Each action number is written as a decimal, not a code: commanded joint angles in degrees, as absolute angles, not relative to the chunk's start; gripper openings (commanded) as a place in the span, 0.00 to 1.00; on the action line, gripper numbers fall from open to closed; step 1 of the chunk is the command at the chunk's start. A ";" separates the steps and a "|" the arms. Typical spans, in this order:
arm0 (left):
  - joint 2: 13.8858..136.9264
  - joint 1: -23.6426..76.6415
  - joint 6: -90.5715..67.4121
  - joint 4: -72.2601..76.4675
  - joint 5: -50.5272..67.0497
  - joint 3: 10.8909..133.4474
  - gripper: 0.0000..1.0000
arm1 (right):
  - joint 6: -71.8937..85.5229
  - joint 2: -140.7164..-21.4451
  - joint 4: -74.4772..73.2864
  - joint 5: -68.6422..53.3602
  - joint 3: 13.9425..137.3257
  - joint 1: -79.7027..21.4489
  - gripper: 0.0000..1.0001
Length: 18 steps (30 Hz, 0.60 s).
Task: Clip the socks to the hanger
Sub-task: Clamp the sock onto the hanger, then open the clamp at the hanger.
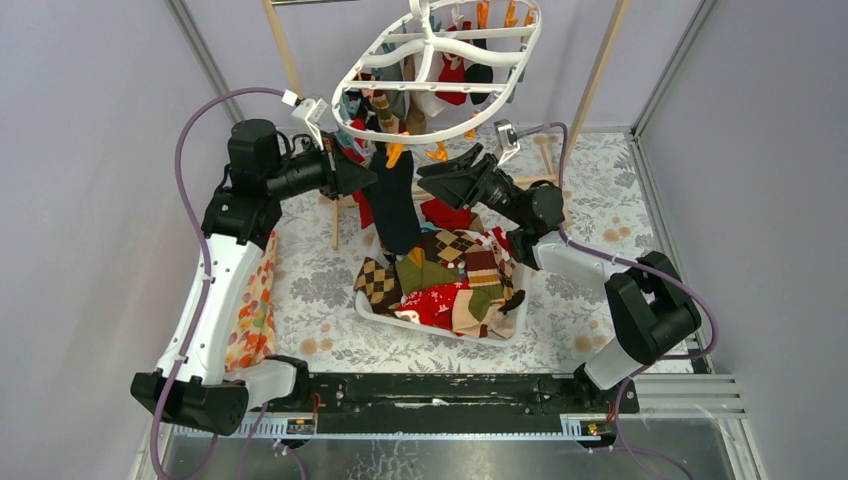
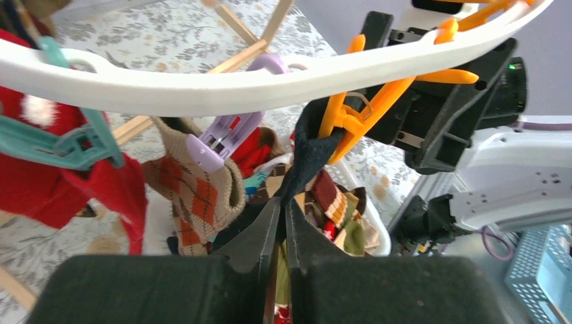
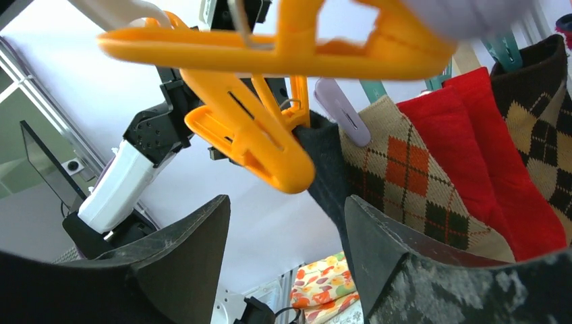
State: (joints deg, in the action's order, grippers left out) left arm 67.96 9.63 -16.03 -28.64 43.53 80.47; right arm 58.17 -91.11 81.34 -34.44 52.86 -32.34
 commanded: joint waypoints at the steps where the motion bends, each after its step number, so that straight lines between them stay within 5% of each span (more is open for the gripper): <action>1: 66.80 9.50 -11.79 -30.83 36.38 83.21 0.09 | 55.56 -86.93 80.26 -36.08 54.33 -31.73 0.70; 10: 66.27 9.52 -11.73 -31.29 37.03 83.20 0.09 | 53.48 -85.97 77.57 -33.40 53.31 -31.71 0.70; 18: 65.85 9.45 -11.42 -32.01 38.07 83.12 0.09 | 61.41 -92.79 92.34 -29.78 56.38 -31.71 0.69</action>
